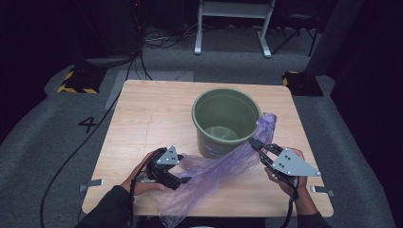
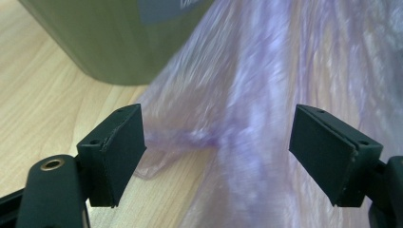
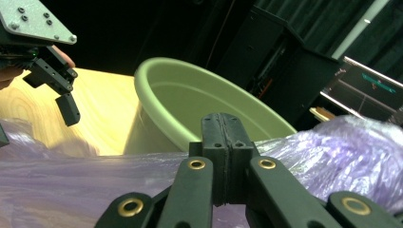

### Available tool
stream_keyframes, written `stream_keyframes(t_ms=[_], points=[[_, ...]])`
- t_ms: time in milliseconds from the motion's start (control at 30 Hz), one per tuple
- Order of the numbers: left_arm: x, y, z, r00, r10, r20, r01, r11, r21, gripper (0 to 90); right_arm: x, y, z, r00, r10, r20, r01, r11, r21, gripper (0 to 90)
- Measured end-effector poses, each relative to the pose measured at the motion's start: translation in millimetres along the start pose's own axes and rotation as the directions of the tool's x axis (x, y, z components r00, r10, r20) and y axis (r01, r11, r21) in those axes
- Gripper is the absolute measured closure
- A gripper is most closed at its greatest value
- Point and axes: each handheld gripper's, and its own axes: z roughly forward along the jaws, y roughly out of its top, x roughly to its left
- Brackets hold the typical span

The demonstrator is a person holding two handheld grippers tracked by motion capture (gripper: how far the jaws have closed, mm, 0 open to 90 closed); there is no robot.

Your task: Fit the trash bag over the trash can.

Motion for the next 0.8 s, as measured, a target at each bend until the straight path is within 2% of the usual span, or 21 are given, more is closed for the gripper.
stream_keyframes(t_ms=[200, 367, 500, 633, 700, 733, 800], points=[[-6.8, 12.6, -10.4, 0.9997, -0.012, 0.023, 0.014, 0.9984, -0.054, 19.1, -1.4, 17.0, 8.2, 0.9995, -0.018, -0.024, 0.018, 1.000, -0.012, 90.0], [-19.6, 26.1, -13.4, 0.9963, 0.047, 0.073, -0.040, 0.9949, -0.092, 20.4, -4.8, 30.4, 23.7, 0.9972, -0.062, -0.042, 0.062, 0.998, 0.004, 90.0], [-28.8, 35.8, -18.0, 0.9912, 0.074, 0.110, -0.060, 0.9905, -0.124, 19.4, -9.8, 36.1, 41.0, 0.9949, -0.076, -0.065, 0.078, 0.997, 0.019, 90.0], [-36.3, 43.3, -18.0, 0.9882, 0.103, 0.113, -0.088, 0.9876, -0.130, 16.1, -13.9, 41.3, 57.0, 0.9922, -0.096, -0.079, 0.099, 0.994, 0.035, 90.0], [-41.0, 47.5, -15.2, 0.9892, 0.117, 0.088, -0.106, 0.9864, -0.126, 16.0, -15.5, 43.9, 64.1, 0.9914, -0.099, -0.086, 0.103, 0.994, 0.041, 90.0], [-43.3, 49.0, -13.3, 0.9884, 0.123, 0.089, -0.112, 0.9862, -0.122, 15.8, -15.7, 45.3, 67.2, 0.9907, -0.104, -0.087, 0.109, 0.993, 0.046, 90.0], [-47.7, 52.0, -7.7, 0.9876, 0.145, 0.060, -0.139, 0.9860, -0.092, 15.3, -16.1, 48.0, 72.7, 0.9892, -0.115, -0.090, 0.120, 0.992, 0.049, 90.0]])
